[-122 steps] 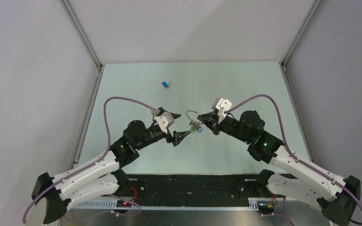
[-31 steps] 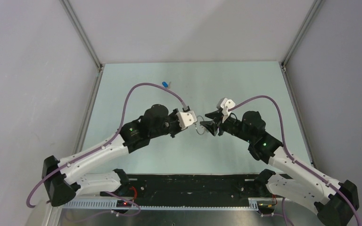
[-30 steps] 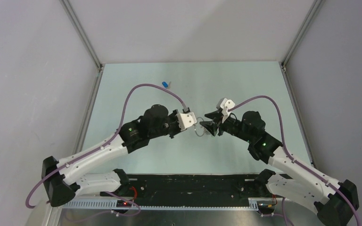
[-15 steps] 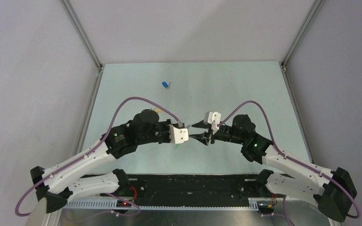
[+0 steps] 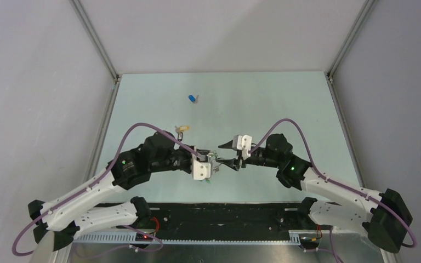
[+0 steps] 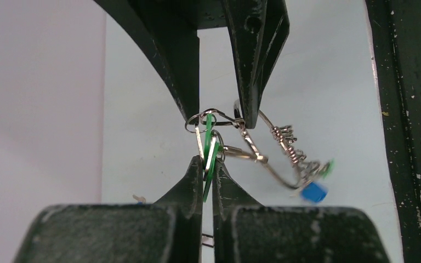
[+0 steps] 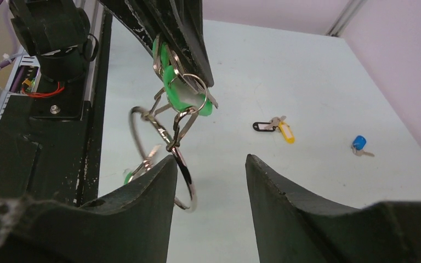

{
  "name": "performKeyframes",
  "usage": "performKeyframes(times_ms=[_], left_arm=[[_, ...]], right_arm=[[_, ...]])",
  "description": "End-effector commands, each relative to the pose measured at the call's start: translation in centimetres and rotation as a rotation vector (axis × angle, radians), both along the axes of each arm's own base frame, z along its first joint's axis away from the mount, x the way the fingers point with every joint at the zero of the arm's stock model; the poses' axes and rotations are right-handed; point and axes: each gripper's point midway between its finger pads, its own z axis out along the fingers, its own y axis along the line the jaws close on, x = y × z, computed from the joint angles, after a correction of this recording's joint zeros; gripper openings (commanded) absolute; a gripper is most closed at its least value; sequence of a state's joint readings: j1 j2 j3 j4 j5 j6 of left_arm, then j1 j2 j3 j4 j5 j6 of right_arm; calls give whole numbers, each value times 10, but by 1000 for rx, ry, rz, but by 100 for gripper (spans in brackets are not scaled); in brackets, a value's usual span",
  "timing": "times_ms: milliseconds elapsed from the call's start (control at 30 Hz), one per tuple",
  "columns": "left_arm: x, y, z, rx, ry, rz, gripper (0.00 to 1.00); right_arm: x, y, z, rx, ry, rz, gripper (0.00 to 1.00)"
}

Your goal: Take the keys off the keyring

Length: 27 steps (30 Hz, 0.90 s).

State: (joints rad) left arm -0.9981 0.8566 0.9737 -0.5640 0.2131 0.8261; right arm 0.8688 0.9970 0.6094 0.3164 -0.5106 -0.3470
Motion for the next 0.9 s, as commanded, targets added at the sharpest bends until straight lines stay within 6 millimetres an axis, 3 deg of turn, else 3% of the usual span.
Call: performKeyframes(times_ms=[0,133,200,233,300,467,600,867], left_arm=[[-10,-7,25,-65,-71,-84,0],[-10,-7,28,-72,-79,-88,0],[-6,-5,29,-67,-84,-64,0],[-4,-4,29,-65,-89,-48,0],[0,-3,29,-62,-95,-27,5],[8,-1,27,-84,-90,31,31],[8,-3,27,-132,-73,51,43],[8,-4,18,-155,-22,76,43]], right_arm=[[-4,8,15,47,-80,36,54],[-10,13,15,48,-78,75,48],[-11,14,15,48,-68,83,35],[-11,14,14,48,-63,80,21],[-7,13,15,48,-55,52,2],[-6,8,21,58,-54,24,0],[-7,6,28,79,-51,16,0],[-5,3,42,127,-51,-13,0]])
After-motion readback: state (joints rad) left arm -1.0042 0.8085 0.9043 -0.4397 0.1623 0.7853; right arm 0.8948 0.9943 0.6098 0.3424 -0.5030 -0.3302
